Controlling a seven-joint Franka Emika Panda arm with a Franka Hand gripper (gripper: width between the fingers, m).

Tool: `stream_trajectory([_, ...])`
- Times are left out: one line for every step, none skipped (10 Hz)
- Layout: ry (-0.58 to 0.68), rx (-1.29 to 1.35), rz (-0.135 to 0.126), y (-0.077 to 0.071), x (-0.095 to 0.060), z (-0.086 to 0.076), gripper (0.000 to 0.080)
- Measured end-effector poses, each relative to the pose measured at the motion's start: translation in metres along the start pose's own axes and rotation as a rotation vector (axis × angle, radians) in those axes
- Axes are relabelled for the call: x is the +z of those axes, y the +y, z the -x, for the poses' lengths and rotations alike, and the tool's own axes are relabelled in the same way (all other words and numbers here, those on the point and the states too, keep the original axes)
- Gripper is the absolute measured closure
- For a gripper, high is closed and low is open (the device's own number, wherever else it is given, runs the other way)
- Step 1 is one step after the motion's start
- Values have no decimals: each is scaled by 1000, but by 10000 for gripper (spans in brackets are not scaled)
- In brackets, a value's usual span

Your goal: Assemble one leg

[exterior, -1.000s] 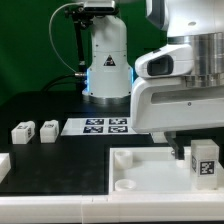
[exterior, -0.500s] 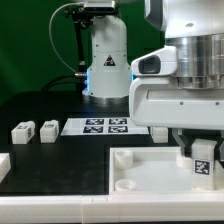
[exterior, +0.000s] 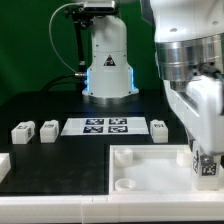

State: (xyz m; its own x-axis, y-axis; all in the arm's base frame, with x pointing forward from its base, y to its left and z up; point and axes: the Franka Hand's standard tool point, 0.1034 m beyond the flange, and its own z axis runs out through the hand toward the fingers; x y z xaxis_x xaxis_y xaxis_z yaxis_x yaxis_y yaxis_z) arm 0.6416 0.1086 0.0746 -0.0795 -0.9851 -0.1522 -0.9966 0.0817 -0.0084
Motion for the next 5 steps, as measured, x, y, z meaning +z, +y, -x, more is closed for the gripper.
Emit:
stream_trajectory([-8, 108, 2, 0, -1, 0, 505])
stream_trajectory([-5, 173, 2, 1, -1, 1, 505])
stream_trajectory([11, 250, -4, 0, -1, 3, 505])
stream_trajectory([26, 268, -8, 0, -2, 2, 504])
stream_trajectory([19, 283, -6, 1, -1, 3, 504])
